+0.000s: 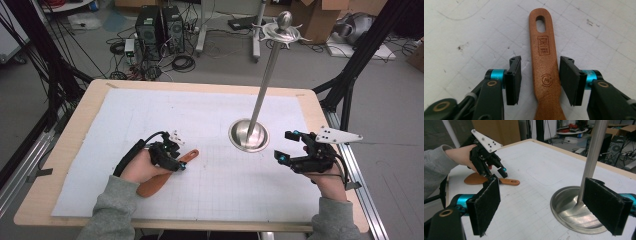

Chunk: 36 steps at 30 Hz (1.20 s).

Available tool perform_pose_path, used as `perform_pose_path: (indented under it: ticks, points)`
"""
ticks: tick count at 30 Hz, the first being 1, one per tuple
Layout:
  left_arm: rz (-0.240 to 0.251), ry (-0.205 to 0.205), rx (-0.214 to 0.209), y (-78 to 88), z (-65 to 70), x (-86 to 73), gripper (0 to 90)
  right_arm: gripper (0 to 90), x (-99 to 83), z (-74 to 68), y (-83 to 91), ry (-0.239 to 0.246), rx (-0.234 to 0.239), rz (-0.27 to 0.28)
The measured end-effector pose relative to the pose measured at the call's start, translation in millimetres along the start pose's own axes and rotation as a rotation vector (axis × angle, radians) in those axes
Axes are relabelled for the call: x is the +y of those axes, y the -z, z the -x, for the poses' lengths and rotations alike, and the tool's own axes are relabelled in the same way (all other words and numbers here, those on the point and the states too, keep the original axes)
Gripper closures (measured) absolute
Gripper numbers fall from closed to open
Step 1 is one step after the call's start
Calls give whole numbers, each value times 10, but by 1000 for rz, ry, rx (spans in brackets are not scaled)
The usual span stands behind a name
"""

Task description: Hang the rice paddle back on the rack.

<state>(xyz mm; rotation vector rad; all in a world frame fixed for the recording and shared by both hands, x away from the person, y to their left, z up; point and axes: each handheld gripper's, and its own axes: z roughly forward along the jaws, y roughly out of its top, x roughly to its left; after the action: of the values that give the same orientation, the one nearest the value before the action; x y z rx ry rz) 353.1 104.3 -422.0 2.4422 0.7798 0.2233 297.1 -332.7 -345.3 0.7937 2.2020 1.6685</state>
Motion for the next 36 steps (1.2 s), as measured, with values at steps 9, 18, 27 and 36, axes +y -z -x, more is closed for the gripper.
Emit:
perform_pose_path:
  ticks: [9, 18, 27, 36]
  points:
    - [-3, -9, 8, 4, 19, 3, 592, 138, 1, -2, -22, 2, 3, -1]
    - [-3, -3, 6, 7, 35, 4, 643, 138, 5, -7, -25, 2, 6, 0]
    - [-3, -7, 9, 14, 36, 9, 651, 138, 5, -1, -34, 4, 7, -2]
    - [48, 7, 4, 157, 4, 5, 652, 138, 4, 4, -47, 9, 6, -5]
